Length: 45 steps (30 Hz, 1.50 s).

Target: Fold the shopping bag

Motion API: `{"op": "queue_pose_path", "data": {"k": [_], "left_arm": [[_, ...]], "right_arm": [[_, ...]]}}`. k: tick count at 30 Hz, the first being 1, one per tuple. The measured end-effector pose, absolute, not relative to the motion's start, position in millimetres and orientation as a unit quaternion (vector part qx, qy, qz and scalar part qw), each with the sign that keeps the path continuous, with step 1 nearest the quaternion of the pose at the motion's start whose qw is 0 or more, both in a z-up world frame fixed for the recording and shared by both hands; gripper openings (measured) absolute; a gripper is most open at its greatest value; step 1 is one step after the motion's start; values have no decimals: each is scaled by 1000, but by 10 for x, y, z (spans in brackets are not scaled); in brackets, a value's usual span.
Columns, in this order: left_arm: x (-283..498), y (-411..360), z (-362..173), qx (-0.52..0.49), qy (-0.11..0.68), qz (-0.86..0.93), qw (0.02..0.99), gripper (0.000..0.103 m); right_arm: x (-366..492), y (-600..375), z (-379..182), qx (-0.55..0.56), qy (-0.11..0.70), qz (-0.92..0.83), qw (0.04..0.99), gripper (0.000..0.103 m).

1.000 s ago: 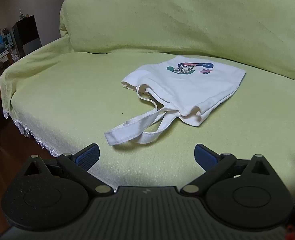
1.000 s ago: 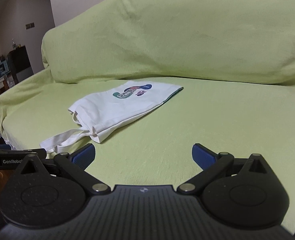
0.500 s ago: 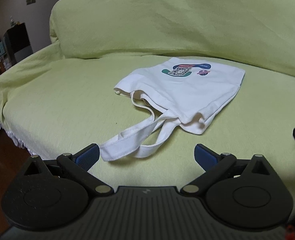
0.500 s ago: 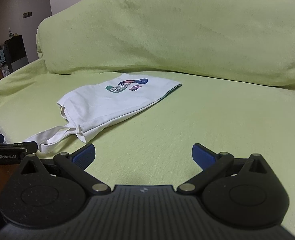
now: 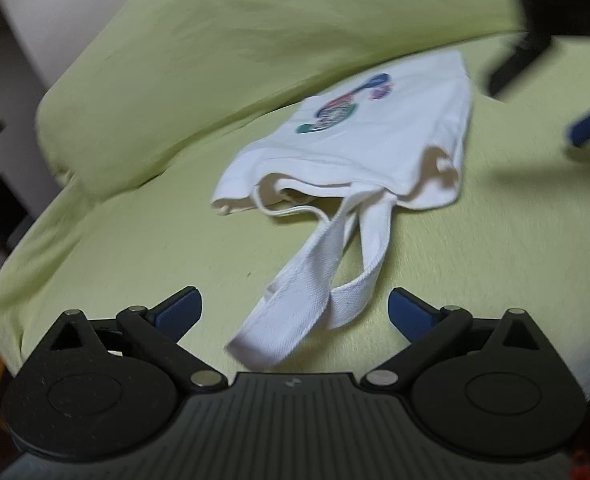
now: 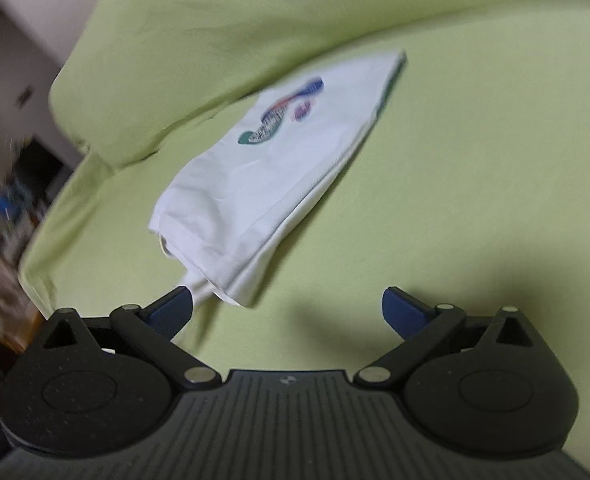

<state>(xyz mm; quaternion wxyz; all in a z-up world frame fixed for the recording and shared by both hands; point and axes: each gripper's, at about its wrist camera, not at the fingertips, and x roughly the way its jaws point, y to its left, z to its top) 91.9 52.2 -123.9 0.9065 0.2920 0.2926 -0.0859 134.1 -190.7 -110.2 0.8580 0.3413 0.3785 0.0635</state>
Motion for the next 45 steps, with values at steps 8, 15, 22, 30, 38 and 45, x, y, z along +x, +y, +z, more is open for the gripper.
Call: {"op": "queue_pose_path", "data": {"k": [8, 15, 22, 30, 38, 45], "left_arm": [[1064, 561, -1427, 349, 290, -137, 881, 74], [1136, 588, -1479, 361, 298, -182, 865, 34], [560, 89, -1006, 298, 244, -320, 866, 32], [-175, -816, -565, 233, 143, -502, 821, 46], [-306, -500, -766, 385, 118, -431, 808, 61], [-5, -643, -1257, 561, 23, -371, 739, 63]], "right_arm": [[1788, -1600, -1434, 440, 381, 67, 810, 87], [1945, -1370, -1515, 412, 397, 59, 818, 19], [1702, -1943, -1101, 366, 350, 74, 859, 15], [1517, -3108, -869, 301, 352, -30, 885, 14], [1313, -4228, -637, 230, 347, -131, 900, 45], [229, -3170, -690, 22, 321, -44, 946, 78]]}}
